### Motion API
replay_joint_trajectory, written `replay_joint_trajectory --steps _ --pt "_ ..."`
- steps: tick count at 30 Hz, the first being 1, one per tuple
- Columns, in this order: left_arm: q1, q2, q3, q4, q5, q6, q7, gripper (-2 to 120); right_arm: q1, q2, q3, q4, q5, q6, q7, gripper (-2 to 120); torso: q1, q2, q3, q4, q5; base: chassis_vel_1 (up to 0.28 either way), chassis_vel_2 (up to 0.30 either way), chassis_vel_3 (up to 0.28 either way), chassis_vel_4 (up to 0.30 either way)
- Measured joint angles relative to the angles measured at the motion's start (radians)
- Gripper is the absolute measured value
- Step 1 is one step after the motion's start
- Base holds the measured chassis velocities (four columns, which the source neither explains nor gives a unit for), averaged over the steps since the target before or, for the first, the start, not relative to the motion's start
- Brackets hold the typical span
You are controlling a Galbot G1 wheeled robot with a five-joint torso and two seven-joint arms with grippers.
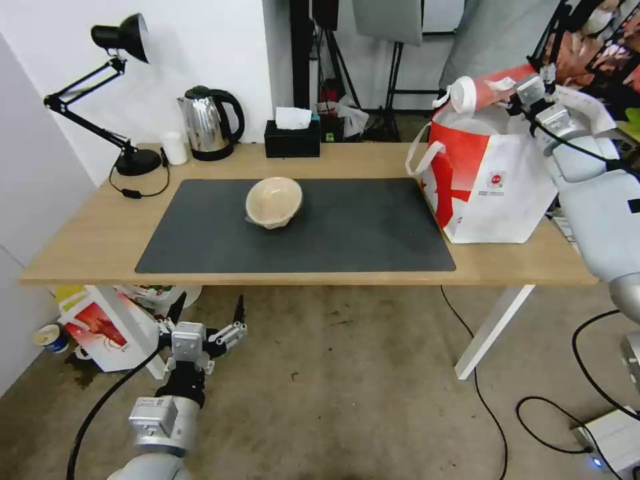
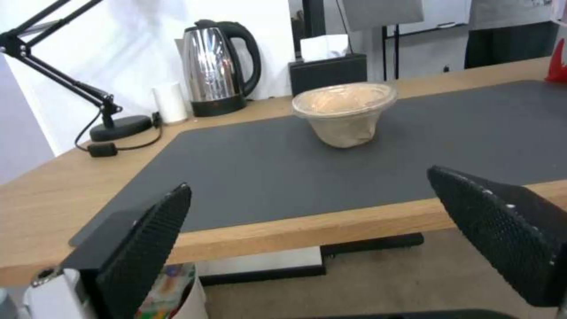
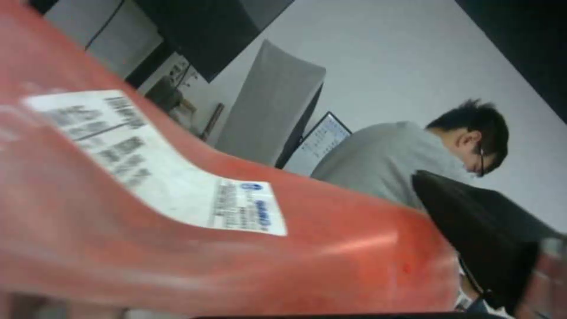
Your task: Pick up the trash from the table and place it into the takeout bag.
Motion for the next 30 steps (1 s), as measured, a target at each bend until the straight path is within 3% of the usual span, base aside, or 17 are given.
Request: replay_joint_trajectory --steps 5,20,30 --pt "0.000 0.000 0.000 0.000 0.000 0.000 0.000 100 -0.013 -0.050 -0.021 0.073 0.028 -0.032 -0.002 100 0.000 0.000 0.000 -0.0001 0.0000 0.000 0.000 0.000 0.000" --pt "0.000 0.000 0.000 0.000 0.000 0.000 0.000 100 -0.091 -0.215 -0.064 0.252 0.127 -0.149 -0.044 100 0.000 0.000 0.000 -0.0001 0.0001 0.000 0.000 0.000 0.000" --pt "0.000 0.000 0.000 0.000 0.000 0.000 0.000 100 -0.138 -0.269 -0.022 0.253 0.122 -0.176 -0.072 100 0.000 0.000 0.000 -0.0001 0.0000 0.000 0.000 0.000 0.000"
